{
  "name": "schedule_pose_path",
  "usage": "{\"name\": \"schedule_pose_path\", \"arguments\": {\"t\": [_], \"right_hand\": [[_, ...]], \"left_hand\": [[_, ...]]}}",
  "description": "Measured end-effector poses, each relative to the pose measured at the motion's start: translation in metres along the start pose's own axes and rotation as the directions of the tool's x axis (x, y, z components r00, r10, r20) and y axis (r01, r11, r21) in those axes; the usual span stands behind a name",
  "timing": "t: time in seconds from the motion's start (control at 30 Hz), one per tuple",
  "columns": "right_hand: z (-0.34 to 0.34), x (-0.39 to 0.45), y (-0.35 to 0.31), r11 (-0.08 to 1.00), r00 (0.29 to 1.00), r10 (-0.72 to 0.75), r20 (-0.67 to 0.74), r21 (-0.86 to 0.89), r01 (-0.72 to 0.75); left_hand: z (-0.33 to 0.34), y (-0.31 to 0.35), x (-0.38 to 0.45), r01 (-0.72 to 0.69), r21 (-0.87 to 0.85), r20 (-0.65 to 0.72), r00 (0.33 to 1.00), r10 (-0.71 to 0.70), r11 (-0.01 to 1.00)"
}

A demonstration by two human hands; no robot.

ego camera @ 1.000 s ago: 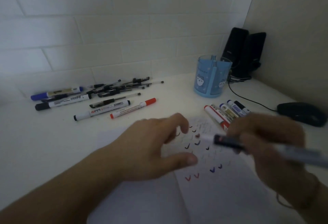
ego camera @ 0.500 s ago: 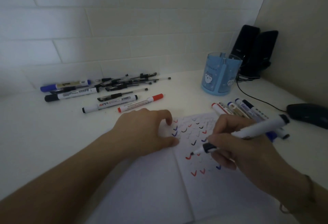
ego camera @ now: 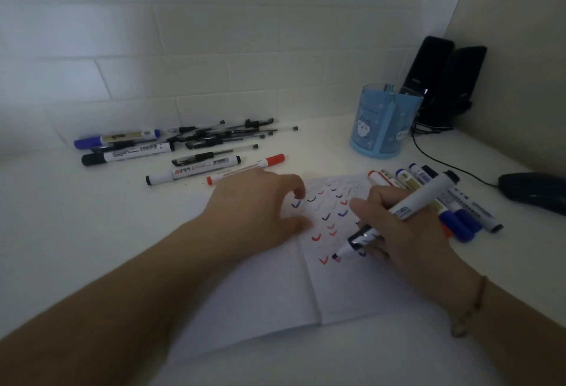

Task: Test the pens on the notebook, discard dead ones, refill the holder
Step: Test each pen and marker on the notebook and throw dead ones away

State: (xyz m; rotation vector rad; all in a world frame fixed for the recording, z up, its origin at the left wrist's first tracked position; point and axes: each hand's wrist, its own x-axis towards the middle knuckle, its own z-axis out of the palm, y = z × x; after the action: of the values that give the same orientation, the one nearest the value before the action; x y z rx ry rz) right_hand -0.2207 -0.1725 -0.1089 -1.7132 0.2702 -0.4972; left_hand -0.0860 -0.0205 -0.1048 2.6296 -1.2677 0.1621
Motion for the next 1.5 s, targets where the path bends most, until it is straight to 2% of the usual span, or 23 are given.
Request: {"name": "schedule_pose_path", "arguments": {"t": [0.13,0.2,0.27,0.37,0.63,0.8,0.87,0.93,1.03,1.2,1.4,1.5], "right_hand": [[-0.004,-0.013,-0.012,0.992,0.997,-0.054,0.049,-0.116,0.060],[-0.003,-0.017,-0.014,0.970,0.991,-0.062,0.121,-0.225,0.088],[-0.001,-0.017,-0.008,0.953,0.989,-0.074,0.126,-0.282,0.107],[0.003,-0.014,0.002,0.939,0.991,-0.109,0.071,-0.320,0.127],[0.007,-0.012,0.005,0.914,0.987,-0.121,0.103,-0.376,0.151],[0.006,-0.011,0.008,0.920,0.990,-0.130,0.051,-0.366,0.140],[0.005,-0.012,0.008,0.946,0.993,-0.117,-0.005,-0.305,0.110],[0.002,-0.011,0.004,0.989,0.995,-0.076,-0.065,-0.135,0.067],[-0.003,-0.008,-0.002,0.992,0.995,-0.069,-0.066,0.097,0.075],[-0.011,-0.010,-0.002,0.971,0.988,-0.151,0.026,0.190,0.144],[-0.017,-0.009,0.001,0.956,0.978,-0.197,0.070,0.234,0.176],[-0.015,-0.009,0.001,0.955,0.978,-0.199,0.070,0.237,0.177]], "left_hand": [[-0.003,0.006,-0.003,-0.056,-0.033,0.138,0.989,0.060,0.998],[-0.002,0.005,-0.001,-0.034,-0.053,0.157,0.987,0.042,0.998],[-0.001,0.004,0.001,-0.020,-0.051,0.150,0.988,0.028,0.998],[-0.001,0.002,0.000,-0.019,-0.057,0.147,0.989,0.027,0.998],[-0.002,0.004,-0.001,-0.050,-0.063,0.165,0.984,0.060,0.997],[-0.002,0.004,-0.001,-0.081,-0.113,0.153,0.983,0.098,0.990],[-0.002,0.002,-0.004,-0.115,-0.149,0.121,0.984,0.133,0.982],[-0.003,0.000,-0.007,-0.175,-0.244,0.072,0.977,0.198,0.954],[-0.002,-0.003,-0.009,-0.203,-0.438,0.047,0.968,0.248,0.876],[-0.002,0.003,-0.007,-0.244,-0.540,-0.045,0.964,0.263,0.805],[-0.005,0.002,-0.005,-0.146,-0.688,-0.039,0.986,0.164,0.711],[-0.007,0.004,-0.007,-0.163,-0.655,-0.029,0.981,0.191,0.738]]}}
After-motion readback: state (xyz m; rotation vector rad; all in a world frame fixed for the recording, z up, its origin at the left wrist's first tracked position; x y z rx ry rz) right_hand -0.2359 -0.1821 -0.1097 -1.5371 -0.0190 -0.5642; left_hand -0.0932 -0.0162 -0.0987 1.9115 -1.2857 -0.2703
